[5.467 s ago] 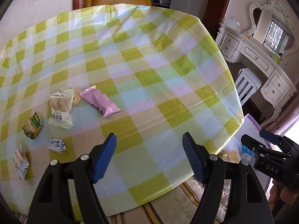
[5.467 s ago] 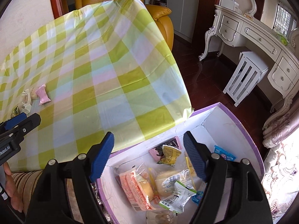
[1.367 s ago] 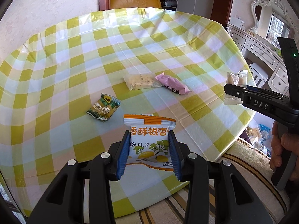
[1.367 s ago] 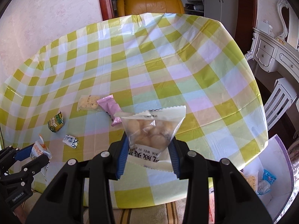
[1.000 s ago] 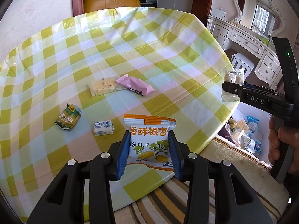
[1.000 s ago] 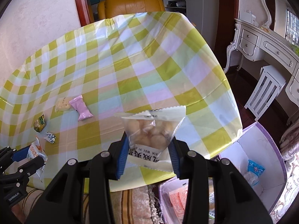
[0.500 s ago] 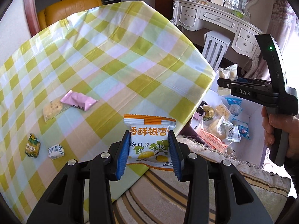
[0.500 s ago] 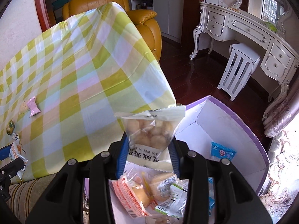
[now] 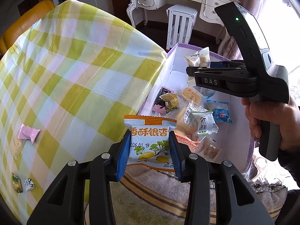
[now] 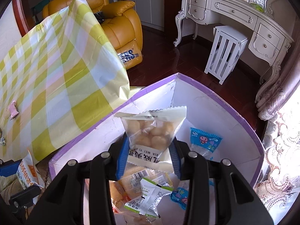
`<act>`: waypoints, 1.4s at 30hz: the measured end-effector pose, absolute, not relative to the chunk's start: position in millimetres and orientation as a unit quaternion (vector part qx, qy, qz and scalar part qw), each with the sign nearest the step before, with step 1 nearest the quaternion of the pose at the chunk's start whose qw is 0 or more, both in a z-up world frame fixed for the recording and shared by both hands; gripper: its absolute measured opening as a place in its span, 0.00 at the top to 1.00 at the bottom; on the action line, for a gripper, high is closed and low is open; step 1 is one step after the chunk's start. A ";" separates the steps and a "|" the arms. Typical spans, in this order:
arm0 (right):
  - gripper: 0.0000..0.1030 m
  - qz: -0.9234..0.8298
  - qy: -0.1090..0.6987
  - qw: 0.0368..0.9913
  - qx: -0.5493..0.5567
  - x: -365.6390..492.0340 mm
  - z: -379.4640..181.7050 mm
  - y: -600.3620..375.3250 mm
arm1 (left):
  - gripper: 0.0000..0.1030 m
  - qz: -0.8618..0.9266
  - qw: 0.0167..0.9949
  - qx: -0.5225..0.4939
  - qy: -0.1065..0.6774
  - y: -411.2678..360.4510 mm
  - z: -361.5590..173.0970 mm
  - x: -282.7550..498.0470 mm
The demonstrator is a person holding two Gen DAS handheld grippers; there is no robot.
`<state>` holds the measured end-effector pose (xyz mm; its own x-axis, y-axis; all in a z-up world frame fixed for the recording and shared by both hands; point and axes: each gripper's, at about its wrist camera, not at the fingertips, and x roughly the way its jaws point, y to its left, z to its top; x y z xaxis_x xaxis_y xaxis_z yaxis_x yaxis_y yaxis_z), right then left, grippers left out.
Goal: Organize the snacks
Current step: 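Carry the ginkgo packet with left tool while right tool carries puff bag to box, then open both tools over the box to drop the two snacks, then move both open tools back over the table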
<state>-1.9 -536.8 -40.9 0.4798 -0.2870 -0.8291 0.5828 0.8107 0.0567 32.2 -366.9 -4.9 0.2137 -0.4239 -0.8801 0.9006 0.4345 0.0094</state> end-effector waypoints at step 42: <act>0.26 -0.227 0.431 0.860 0.151 28.8 -6.7 -500.0 | 0.28 -0.294 0.851 0.161 0.404 -256.8 22.3 116.4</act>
<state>28.8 -500.0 -6.7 0.5245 -0.2601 -0.8107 0.5213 0.8510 0.0642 116.4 -256.8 22.3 0.5006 -0.3693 -0.7830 0.6300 0.7757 0.0369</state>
